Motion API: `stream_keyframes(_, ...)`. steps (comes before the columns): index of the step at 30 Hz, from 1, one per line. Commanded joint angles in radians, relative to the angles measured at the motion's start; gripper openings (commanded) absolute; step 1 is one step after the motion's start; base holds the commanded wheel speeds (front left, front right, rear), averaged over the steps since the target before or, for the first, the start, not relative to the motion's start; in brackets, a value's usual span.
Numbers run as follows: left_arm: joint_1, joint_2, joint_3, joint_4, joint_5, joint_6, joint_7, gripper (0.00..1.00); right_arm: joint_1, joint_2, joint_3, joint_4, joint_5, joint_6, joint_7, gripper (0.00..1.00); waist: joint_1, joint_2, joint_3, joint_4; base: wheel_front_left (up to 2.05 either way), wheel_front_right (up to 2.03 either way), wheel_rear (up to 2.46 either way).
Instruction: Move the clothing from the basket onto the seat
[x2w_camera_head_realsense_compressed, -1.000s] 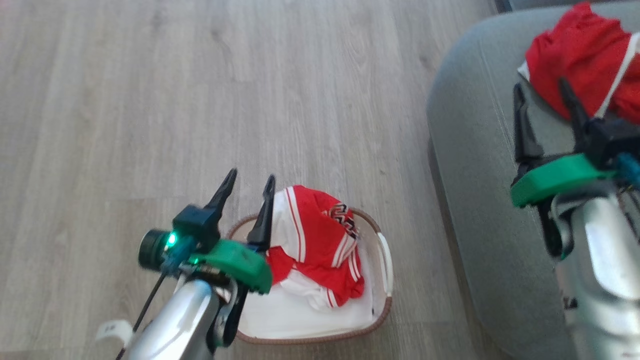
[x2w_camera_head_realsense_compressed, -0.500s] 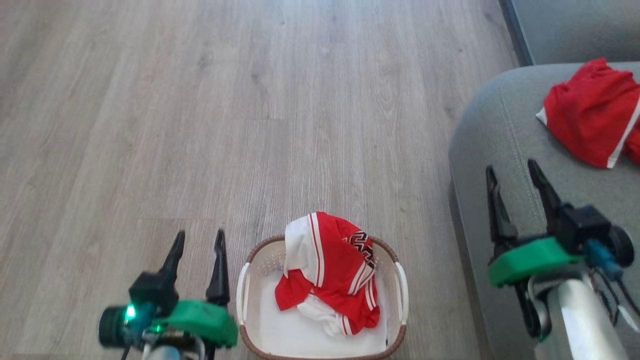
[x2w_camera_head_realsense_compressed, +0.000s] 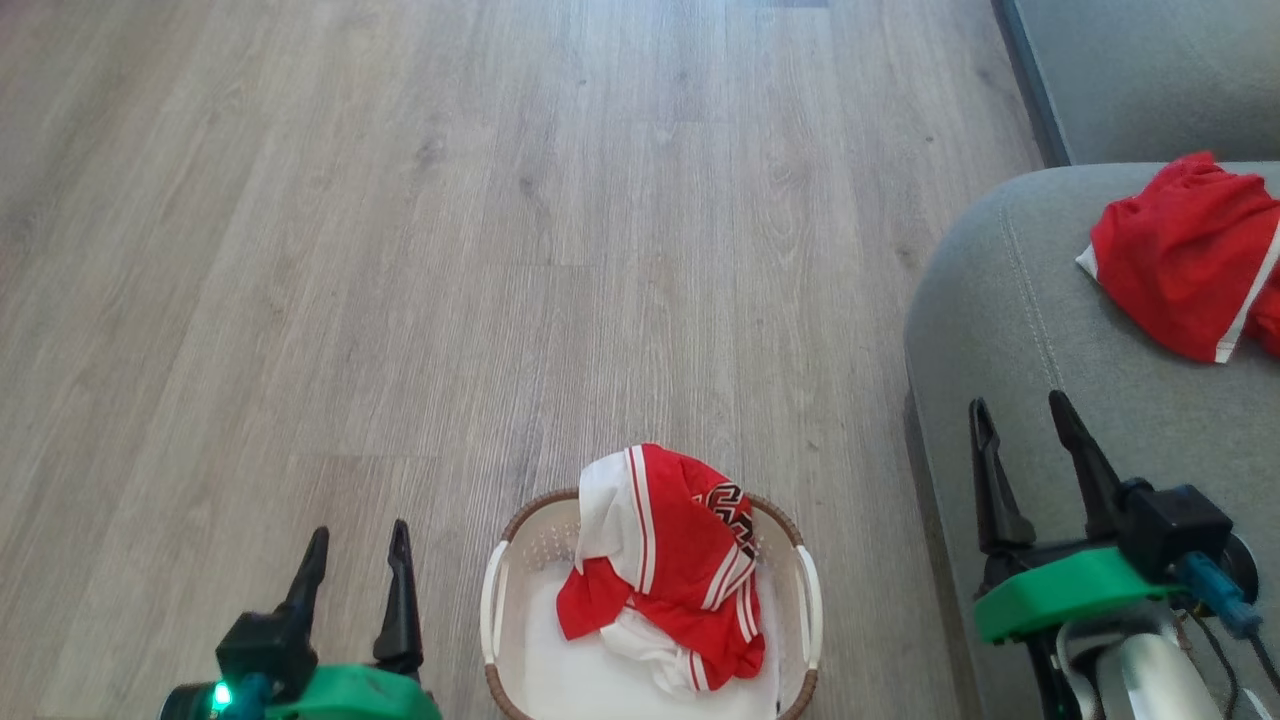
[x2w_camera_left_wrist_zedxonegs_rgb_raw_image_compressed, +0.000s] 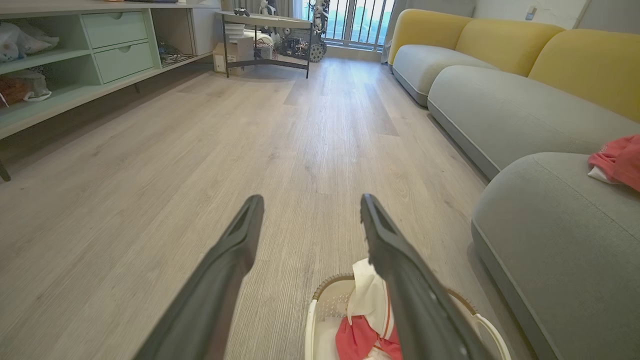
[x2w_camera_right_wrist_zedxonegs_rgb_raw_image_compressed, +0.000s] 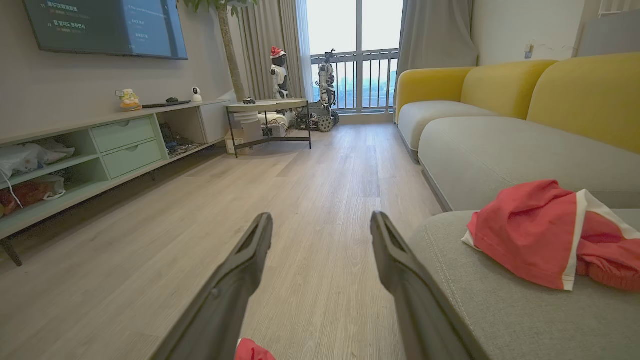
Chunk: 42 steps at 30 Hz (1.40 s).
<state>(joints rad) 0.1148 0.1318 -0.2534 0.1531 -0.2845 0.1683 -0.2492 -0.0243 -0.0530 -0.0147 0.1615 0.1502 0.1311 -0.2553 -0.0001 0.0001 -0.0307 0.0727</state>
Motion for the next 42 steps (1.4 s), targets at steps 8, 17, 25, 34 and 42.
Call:
stream_keyframes(8,-0.027,-0.028,0.065,-0.029,0.034,-0.031,-0.013,1.0,-0.006,0.003,0.035,-0.036,-0.004,0.0,-0.006,1.0,0.0001,-0.0001,-0.006,0.0,0.0,0.0,0.0)
stream_keyframes(17,-0.021,-0.044,0.088,-0.02,0.059,-0.055,-0.013,1.0,-0.001,0.003,0.034,-0.033,0.007,0.0,-0.006,1.0,0.0001,-0.0001,-0.01,-0.005,0.0,0.0,0.0)
stream_keyframes(25,-0.022,-0.054,0.099,-0.01,0.073,-0.07,-0.013,1.0,0.001,0.003,0.029,-0.03,0.007,0.0,-0.006,1.0,0.0001,-0.0001,-0.008,-0.006,0.0,0.0,0.0)
stream_keyframes(34,-0.027,-0.062,0.109,-0.005,0.084,-0.079,-0.013,1.0,-0.002,0.003,0.024,-0.03,0.009,0.0,-0.006,1.0,0.0001,-0.0001,0.003,-0.008,0.0,0.0,0.0)
stream_keyframes(42,-0.075,-0.069,0.049,0.042,0.115,-0.116,-0.013,1.0,-0.02,0.003,0.003,-0.041,0.003,0.0,-0.006,1.0,0.0001,-0.0001,0.058,-0.019,0.0,0.0,0.0)
